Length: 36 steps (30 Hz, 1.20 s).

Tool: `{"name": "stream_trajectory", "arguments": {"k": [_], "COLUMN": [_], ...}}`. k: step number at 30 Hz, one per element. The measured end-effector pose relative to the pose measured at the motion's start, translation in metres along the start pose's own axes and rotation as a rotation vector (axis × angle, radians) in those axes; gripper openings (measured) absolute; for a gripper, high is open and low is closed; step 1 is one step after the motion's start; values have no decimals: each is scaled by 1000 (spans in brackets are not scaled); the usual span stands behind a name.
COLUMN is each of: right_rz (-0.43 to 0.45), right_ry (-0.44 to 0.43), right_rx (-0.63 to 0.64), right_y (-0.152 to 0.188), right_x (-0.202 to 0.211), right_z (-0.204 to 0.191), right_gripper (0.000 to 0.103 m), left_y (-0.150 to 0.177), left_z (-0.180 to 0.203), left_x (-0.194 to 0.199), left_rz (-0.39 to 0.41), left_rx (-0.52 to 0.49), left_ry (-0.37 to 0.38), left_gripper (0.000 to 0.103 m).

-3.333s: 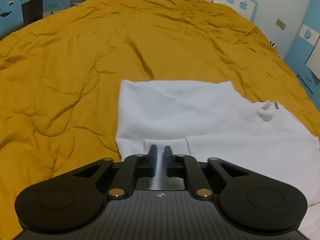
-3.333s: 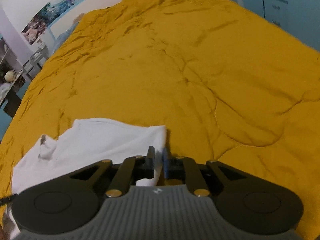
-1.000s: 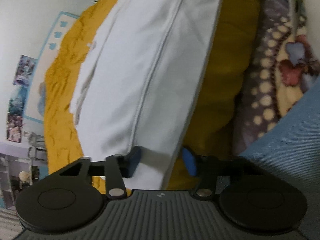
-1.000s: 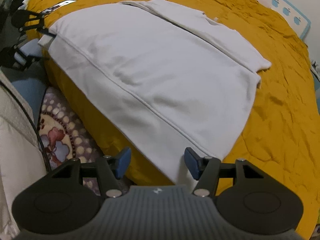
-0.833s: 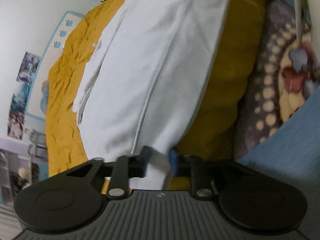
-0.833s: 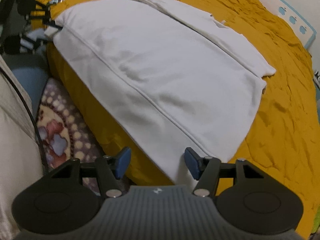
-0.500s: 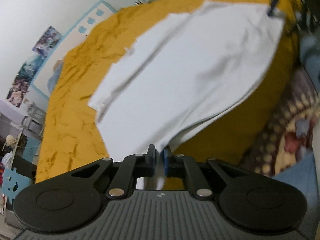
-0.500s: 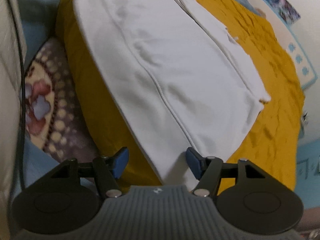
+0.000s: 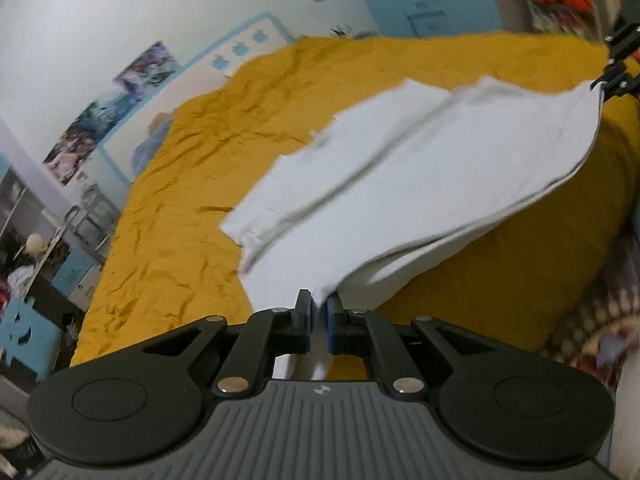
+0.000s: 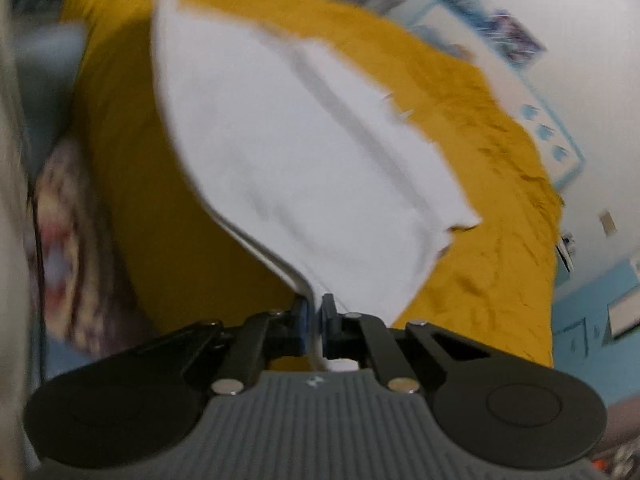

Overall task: Fold small clothes
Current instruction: 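Grasp the hem with the left gripper while the right gripper grasps it too, lifting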

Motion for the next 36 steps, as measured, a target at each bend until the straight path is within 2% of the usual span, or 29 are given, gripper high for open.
{"name": "stream_trajectory", "arguments": {"k": [3,6,10,15,21,26,30,36], "right_rz": [79,150,200,226,224,227,219,184], "right_ry": [50,79,118,170,235,275,299,299], "right_rx": [-108,-161,-136,-100,-69,-113,-120,-120], "right_y": [-21,-42,-66,-89,-121,-152,-176,-202], "right_x": [25,46,62,53,14,-31,-75,-158], "right_z": [33,56,68,82,116,161,193,237], "right_gripper": [0,0,0,0,0,0,0,0], "left_y": [-13,-26,-39,-54,-83,-113,-132,-154], "left_z": [-21,-40,-56,-67,-84,-110,-127,-149], "left_x": [14,30,37,13,-22,-61,-97,-158], "left_rz": [57,119,155,144,144,145,136,109], "left_rx": [65,114,129,84,5,-29,-63,-50], "left_ry": [-40,-79,-103,-131,-186,-212,-233,-219], "left_gripper": [7,7,7,7,7,7,7,7]}}
Point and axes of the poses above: each gripper's, at about its wrist camera, not at the fingertips, and x roughly against the way its jaws point, z to its right, y to its underside, the point moved 2 cm from there along -x, roughly the way its jaws point, and after that the axes turned 6 degrees about y, right-handed, at the moved point
